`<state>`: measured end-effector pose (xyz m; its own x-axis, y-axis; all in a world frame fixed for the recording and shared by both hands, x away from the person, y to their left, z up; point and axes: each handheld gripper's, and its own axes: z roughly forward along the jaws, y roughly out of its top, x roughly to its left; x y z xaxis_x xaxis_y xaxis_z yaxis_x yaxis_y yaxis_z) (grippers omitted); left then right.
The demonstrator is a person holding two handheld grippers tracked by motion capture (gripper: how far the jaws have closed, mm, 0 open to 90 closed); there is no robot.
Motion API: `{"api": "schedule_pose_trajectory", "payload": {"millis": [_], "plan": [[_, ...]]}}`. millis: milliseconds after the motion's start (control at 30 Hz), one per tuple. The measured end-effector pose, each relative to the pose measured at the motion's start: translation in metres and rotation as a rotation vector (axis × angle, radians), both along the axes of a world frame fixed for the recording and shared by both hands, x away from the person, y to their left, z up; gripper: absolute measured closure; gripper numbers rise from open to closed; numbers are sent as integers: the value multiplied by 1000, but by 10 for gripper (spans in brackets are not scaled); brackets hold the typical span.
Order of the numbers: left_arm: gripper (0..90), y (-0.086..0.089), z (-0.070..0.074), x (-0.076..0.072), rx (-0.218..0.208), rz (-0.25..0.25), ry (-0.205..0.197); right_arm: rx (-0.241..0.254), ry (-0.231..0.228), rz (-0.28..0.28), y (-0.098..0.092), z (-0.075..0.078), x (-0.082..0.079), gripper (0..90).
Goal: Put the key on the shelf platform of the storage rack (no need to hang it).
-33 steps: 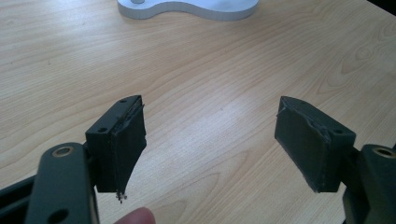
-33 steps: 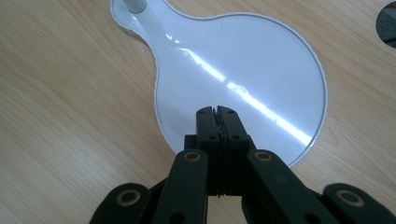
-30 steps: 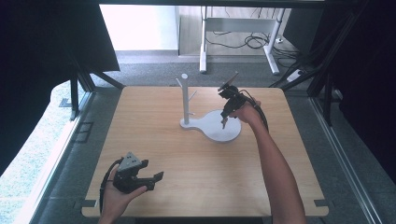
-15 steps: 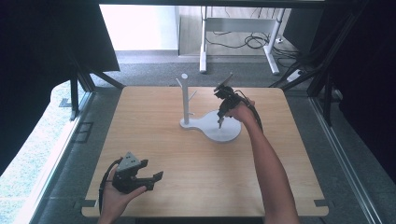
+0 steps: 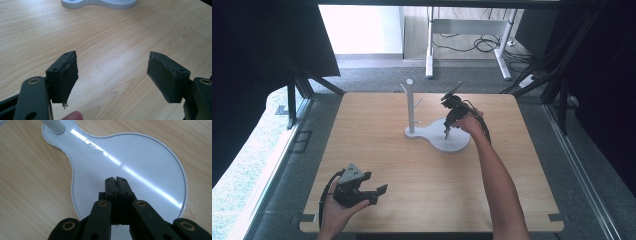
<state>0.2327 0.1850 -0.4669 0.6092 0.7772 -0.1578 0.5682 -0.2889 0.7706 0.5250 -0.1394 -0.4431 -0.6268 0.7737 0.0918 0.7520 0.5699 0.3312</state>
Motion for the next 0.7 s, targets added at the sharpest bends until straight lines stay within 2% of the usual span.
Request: {"api": "schedule_pose_trajectory", "payload": {"millis": [300, 700], "plan": [[249, -2, -1, 0, 4, -5, 1, 2, -33, -23, -4, -3, 1, 892], [249, 0, -2, 1, 5, 1, 6, -15, -24, -52, -12, -23, 5, 885]]}}
